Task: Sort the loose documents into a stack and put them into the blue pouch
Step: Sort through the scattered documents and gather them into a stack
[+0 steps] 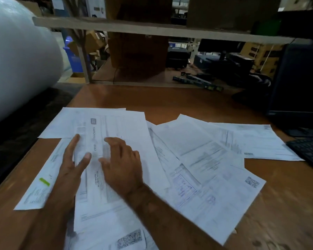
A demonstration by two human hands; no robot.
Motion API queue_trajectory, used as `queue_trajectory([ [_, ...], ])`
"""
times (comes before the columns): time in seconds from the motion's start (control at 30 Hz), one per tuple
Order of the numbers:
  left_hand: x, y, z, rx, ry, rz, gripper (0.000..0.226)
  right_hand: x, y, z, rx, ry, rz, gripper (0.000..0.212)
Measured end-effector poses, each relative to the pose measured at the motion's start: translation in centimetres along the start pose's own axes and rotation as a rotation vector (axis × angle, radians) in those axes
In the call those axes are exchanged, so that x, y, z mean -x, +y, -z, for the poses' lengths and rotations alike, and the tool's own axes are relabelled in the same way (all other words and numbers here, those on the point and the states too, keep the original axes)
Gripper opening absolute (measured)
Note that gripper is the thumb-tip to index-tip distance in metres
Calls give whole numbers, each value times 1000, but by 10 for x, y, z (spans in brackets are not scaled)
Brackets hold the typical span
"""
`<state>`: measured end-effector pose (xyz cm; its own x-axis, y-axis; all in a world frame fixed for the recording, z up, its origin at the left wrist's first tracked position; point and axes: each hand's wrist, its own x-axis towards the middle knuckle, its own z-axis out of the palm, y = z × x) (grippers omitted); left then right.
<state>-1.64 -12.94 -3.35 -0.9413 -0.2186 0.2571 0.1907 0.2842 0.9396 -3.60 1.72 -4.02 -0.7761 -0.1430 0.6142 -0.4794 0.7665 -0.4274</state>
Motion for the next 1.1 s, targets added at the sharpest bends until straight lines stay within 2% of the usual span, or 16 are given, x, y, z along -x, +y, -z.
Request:
queue_trajectory([
  [0.07,0,-1,1,37,-26,8,82,-6,12,19,-14,50,-13,45],
  [0.1,0,-7,1,107,-37,49,84,-11,28,33,8,62,-43,44],
  [0.17,-1,-9,1,160,-59,15,80,-23,83,64,125,20,-171,39],
  [0.27,1,-6,-3,238,-147,-19,52,-16,155,108,415,-279,-467,56],
  [0.33,0,-11,-1,241,-170,-2,41,4,181,124,464,-492,-519,65],
  [0.43,2,-11,-1,238,-155,21,40,37,200,144,364,-635,-443,58],
  [0.53,-2,-20,2,247,-134,71,39,46,212,171,118,-638,-413,40],
  [0.6,-4,-29,7,299,-160,112,38,43,216,182,77,-506,-413,34],
  [0.7,-2,-31,12,286,-187,148,35,35,204,183,182,-299,-428,13],
  [0.73,-1,-29,12,232,-190,129,34,35,197,179,193,-286,-437,18],
  [0.77,-1,-29,12,226,-184,126,33,36,190,173,212,-328,-466,31],
  [0.83,0,-27,7,250,-163,130,31,39,181,164,310,-529,-471,58],
  [0.87,0,-24,6,232,-143,114,31,39,181,161,331,-616,-448,61],
  [0.97,-2,-26,7,190,-114,119,39,34,182,167,109,-758,-364,46],
  [1.03,-1,-26,8,236,-161,119,42,32,176,172,-1,-847,-317,47],
  [1.1,3,-25,9,211,-187,125,41,34,173,175,-20,-827,-331,48],
])
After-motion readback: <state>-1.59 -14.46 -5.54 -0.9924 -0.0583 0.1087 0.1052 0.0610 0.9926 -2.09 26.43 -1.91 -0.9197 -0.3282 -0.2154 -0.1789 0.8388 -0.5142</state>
